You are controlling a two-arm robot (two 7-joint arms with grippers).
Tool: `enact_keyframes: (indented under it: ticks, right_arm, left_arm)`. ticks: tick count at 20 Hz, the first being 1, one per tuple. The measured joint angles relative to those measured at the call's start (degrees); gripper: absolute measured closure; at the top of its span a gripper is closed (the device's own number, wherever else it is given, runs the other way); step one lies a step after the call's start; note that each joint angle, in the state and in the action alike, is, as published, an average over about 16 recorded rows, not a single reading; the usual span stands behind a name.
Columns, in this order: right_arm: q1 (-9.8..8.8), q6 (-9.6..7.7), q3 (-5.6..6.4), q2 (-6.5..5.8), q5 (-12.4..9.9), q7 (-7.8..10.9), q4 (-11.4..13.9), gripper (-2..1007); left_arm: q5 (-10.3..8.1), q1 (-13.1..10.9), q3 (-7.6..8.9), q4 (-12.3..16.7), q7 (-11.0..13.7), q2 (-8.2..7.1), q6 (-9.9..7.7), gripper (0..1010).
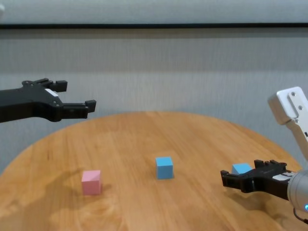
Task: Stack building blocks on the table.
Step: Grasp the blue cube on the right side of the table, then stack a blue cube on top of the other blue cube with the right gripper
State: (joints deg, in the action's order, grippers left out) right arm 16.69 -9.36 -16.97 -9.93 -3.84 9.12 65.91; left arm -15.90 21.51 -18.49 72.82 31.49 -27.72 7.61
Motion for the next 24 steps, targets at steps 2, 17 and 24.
enact_keyframes:
  ticks: [2,17,24]
  right_arm:
    - [-0.03,0.0,0.25,0.16,0.08,0.22,-0.02,140]
    - [-0.71,-0.27,2.37,1.35,0.65,1.25,0.5,558]
    - [-0.87,1.14,2.89,1.36,1.11,2.68,1.28,634]
  left_arm:
    - [0.0,0.0,0.0,0.0,0.0,0.0,0.0,7]
    - [0.0,0.0,0.0,0.0,0.0,0.0,0.0,7]
    - [0.0,0.0,0.0,0.0,0.0,0.0,0.0,7]
